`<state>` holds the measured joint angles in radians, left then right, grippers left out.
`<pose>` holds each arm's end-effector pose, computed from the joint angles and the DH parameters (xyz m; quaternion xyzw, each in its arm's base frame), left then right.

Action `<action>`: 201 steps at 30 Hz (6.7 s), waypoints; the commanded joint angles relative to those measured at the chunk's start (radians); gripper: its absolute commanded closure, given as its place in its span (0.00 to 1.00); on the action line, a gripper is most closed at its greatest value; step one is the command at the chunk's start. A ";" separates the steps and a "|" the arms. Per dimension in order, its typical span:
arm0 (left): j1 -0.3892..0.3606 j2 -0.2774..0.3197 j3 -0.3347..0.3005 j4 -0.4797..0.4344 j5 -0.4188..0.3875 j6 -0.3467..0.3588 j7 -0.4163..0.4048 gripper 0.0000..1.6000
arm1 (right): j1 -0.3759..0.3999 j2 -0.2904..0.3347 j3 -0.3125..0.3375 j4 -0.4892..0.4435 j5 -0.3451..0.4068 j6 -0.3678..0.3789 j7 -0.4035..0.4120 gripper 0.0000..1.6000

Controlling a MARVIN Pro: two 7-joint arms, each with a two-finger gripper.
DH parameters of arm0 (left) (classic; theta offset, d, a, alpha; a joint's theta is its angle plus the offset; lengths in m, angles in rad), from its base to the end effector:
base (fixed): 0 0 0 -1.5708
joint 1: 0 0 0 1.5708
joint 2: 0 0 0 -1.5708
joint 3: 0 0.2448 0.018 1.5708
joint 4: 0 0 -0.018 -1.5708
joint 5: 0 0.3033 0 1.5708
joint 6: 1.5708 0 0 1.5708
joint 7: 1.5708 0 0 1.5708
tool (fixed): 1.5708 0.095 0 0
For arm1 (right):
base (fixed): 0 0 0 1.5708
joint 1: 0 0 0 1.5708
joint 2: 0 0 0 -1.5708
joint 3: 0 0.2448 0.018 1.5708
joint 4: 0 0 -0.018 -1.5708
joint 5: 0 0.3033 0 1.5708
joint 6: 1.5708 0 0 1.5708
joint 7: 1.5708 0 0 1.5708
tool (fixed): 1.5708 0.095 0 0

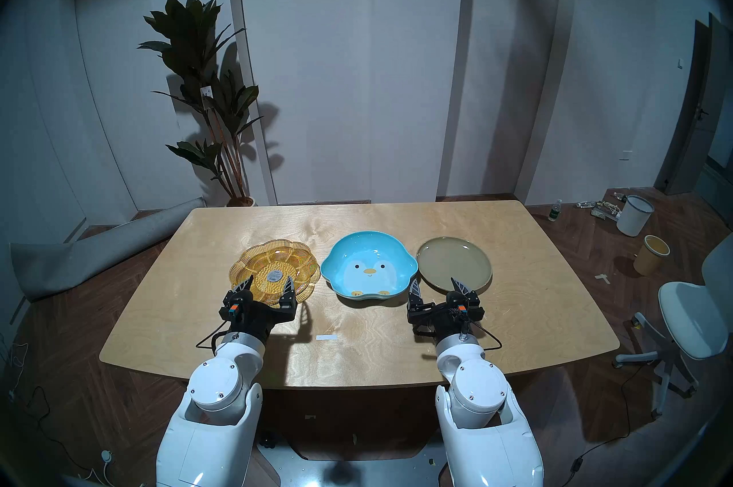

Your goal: Stack the plates into one stack

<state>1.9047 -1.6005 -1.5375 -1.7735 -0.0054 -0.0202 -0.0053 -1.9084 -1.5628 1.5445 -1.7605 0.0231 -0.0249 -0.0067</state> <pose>0.3295 -0.0195 -0.3047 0.7448 0.0052 0.6668 0.0255 0.3274 0.0087 -0.3111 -0.7493 0.0012 -0.6621 0.0145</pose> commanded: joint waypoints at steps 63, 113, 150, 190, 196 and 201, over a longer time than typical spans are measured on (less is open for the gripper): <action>-0.279 0.011 -0.180 -0.033 -0.053 0.216 0.115 0.00 | 0.197 -0.049 0.103 -0.237 0.878 0.639 -0.199 0.00; -0.644 -0.016 -0.059 0.394 0.010 0.093 0.300 0.00 | 0.314 -0.056 0.302 -0.202 1.452 0.753 -0.495 0.00; -0.769 0.032 -0.143 0.475 0.023 0.076 0.380 0.00 | 0.269 -0.044 0.023 -0.373 1.887 0.391 -0.734 0.00; -0.911 0.146 -0.177 0.714 -0.051 -0.051 0.197 0.00 | 0.341 0.107 0.102 -0.537 2.352 -0.275 -1.224 0.00; -0.895 0.140 -0.171 0.705 -0.057 -0.054 0.194 0.00 | 0.390 0.165 0.145 -0.500 2.379 -0.278 -1.334 0.00; -0.879 0.135 -0.165 0.690 -0.060 -0.056 0.191 0.00 | 0.443 0.214 0.185 -0.432 2.403 -0.267 -1.427 0.00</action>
<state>1.0328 -1.4583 -1.7083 -1.0484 -0.0672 -0.0595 0.1853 -1.5515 -1.4338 1.6876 -2.2422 2.3947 -0.3067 -1.3527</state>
